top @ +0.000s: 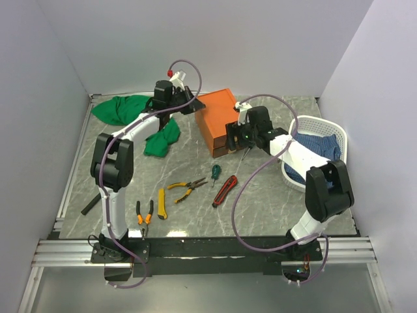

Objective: Sort the tools into containers

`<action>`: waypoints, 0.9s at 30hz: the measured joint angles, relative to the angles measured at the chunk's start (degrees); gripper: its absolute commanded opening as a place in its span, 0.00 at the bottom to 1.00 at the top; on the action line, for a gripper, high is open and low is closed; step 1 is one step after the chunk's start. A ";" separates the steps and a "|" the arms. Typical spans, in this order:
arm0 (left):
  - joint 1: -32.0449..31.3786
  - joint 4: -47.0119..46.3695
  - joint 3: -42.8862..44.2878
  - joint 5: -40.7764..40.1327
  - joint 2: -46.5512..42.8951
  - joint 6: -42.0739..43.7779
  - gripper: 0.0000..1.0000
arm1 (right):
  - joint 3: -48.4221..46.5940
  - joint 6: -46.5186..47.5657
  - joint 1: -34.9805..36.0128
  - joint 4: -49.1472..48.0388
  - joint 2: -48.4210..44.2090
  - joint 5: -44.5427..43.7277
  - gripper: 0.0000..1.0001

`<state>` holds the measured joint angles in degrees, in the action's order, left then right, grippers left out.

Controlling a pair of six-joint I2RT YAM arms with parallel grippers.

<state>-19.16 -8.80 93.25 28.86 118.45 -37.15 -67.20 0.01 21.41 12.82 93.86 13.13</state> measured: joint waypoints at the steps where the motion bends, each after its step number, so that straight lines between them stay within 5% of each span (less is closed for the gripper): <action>1: -0.09 0.07 0.48 -0.02 0.28 0.02 0.01 | 0.00 -0.24 0.00 0.02 0.28 0.00 0.73; 11: -1.64 1.31 2.95 -1.97 2.27 0.48 0.01 | -1.20 -1.33 0.11 0.02 2.67 -0.55 0.39; 19: -3.34 4.90 4.98 -7.93 4.07 1.51 0.01 | 0.68 -0.98 0.07 -0.63 1.55 -1.29 0.27; 21: -3.63 5.25 5.14 -9.70 4.07 1.55 0.01 | 2.58 -0.96 0.09 -0.42 0.09 -1.05 0.30; 22: -3.72 5.20 5.14 -10.16 4.07 1.55 0.01 | 3.41 -0.98 0.09 -0.35 -0.59 -0.98 0.37; 23: -3.78 5.20 5.11 -10.64 4.07 1.53 0.01 | 4.46 -0.98 0.09 -0.28 -1.42 -0.96 0.54; 27: -4.07 5.09 5.11 -12.24 4.07 1.55 0.01 | 7.39 -1.57 0.26 0.07 -4.79 -1.22 0.77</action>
<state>-23.22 -3.70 98.37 16.62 122.52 -35.59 -59.81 -1.56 21.67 12.88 89.08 11.90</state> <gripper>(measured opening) 0.021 0.649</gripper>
